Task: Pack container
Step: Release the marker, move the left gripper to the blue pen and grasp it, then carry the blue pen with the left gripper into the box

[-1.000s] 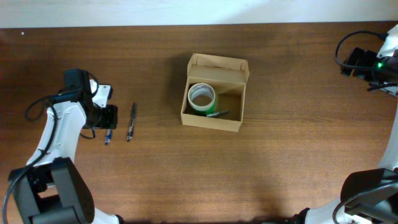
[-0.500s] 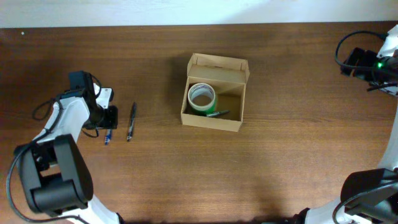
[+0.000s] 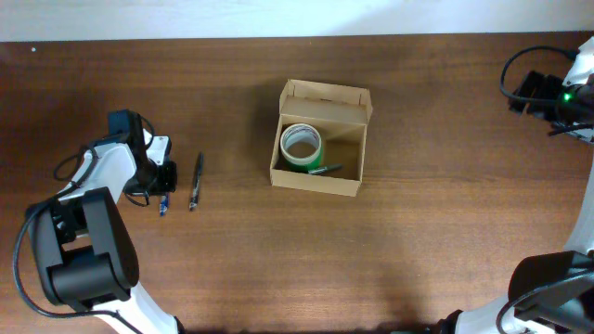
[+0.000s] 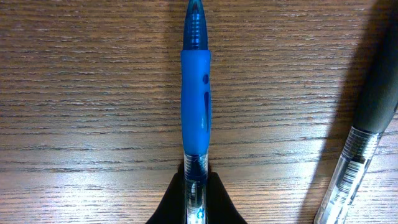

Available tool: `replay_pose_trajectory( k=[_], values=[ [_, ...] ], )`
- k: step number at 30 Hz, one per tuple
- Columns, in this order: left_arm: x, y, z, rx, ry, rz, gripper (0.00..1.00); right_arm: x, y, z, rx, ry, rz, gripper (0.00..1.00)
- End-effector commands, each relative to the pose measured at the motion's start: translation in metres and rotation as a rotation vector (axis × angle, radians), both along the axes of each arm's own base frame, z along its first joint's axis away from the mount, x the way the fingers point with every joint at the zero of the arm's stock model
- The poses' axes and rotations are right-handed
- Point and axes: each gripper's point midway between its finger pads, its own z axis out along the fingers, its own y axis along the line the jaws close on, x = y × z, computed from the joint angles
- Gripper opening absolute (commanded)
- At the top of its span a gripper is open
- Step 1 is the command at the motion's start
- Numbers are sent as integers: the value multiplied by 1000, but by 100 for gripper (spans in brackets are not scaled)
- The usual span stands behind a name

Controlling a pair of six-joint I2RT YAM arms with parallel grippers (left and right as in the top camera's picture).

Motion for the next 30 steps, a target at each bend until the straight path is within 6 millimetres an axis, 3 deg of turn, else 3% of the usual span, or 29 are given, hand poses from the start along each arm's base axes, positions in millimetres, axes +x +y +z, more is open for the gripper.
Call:
replay_pose_trajectory(
  k=[1,4,8,9,12,14,17,19,22,25,30],
  values=[
    [-5,-2,-5,-17,45,-59,2,2,0,-3,11,3,-6,99],
    [13,-9,28,-54,-5,-156,1,2,0,-3,11,3,-6,99],
    [52,-24,103,-106,-184,-302,2,2,0,-3,11,3,-6,99],
    [64,-37,133,-131,-267,-406,2,2,0,-3,11,3,-6,99],
    [82,-59,192,-107,-419,-575,1,2,0,-3,11,3,-6,99],
    [86,-75,222,-71,-486,-674,2,2,0,-3,11,3,-6,99],
    [81,-116,256,-16,-552,-896,2,2,0,-3,11,3,-6,99],
    [75,-150,265,11,-572,-1022,1,2,0,-3,11,3,-6,99],
    [58,-203,260,53,-547,-1236,2,2,0,-3,11,3,-6,99],
    [40,-244,243,119,-477,-1418,2,2,0,-3,11,3,-7,99],
    [16,-290,209,173,-354,-1630,1,2,0,-3,11,3,-6,99]
  ],
)
